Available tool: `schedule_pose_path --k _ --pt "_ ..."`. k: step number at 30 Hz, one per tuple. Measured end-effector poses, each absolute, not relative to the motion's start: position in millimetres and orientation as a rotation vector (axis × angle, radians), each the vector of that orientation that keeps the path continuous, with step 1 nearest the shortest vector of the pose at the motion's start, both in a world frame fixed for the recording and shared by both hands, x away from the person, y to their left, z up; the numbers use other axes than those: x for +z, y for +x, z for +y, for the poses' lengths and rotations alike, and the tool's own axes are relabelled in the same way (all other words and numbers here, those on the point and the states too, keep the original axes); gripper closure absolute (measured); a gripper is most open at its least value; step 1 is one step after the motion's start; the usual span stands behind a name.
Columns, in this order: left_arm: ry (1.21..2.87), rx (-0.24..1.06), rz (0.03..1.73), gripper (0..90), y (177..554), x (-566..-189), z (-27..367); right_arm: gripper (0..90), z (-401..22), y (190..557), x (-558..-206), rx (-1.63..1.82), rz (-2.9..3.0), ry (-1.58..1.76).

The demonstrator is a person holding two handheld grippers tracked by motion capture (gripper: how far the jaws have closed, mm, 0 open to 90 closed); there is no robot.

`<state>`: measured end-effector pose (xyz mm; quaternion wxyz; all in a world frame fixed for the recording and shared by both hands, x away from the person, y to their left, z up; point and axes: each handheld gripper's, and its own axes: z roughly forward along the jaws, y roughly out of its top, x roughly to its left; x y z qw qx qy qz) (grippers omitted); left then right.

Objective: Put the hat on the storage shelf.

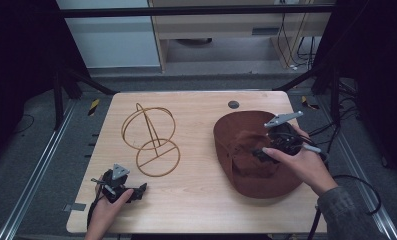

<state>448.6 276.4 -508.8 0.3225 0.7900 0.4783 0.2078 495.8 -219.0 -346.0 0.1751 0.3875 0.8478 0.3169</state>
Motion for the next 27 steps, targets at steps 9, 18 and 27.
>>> schedule_pose_path --k 9,18,27 --pt "2.077 0.545 1.25 0.0 449 -509 277 7.4 -233 517 -348 0.832 2.457 1.116" --pt "2.078 0.542 1.248 0.0 450 -509 277 8.8 -240 527 -354 0.746 2.517 1.095" --pt "2.075 0.548 1.249 0.0 451 -509 277 16.7 -231 550 -359 0.677 2.589 1.085"
